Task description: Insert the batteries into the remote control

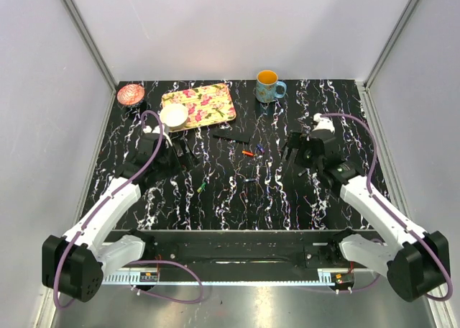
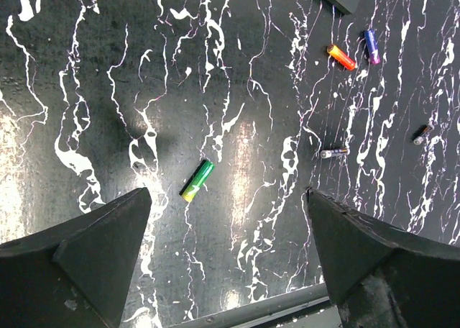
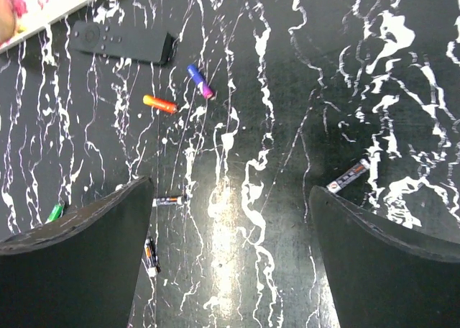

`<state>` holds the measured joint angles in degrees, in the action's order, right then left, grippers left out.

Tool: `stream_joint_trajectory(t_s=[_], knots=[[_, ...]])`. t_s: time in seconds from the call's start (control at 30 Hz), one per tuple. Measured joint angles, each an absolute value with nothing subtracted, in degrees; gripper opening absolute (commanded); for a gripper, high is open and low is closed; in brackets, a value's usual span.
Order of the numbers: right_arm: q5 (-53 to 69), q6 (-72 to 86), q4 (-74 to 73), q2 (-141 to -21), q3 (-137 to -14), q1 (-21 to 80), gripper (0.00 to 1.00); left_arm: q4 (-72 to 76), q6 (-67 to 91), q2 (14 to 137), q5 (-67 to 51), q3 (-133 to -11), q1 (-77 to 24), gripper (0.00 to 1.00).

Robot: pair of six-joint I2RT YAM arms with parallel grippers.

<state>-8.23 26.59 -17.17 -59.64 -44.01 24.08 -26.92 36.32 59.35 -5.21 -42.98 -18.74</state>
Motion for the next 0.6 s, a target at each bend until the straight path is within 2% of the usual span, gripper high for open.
stream_joint_trajectory(t_s=[0.17,0.37,0.6], knots=[[-2.02,23.88,-16.62,-66.30,-46.74,24.12,1.00,-26.41,37.10,59.27,-4.91,-42.98,-18.74,0.95],[6.92,16.03,-14.81,-84.05,-61.47,24.84,1.00,-25.61,38.98,56.34,-4.67,-40.64,-18.63,0.86],[14.13,3.97,-12.25,-103.15,-74.28,25.43,1.00,-26.06,38.87,51.27,-5.93,-37.34,-18.63,0.86]])
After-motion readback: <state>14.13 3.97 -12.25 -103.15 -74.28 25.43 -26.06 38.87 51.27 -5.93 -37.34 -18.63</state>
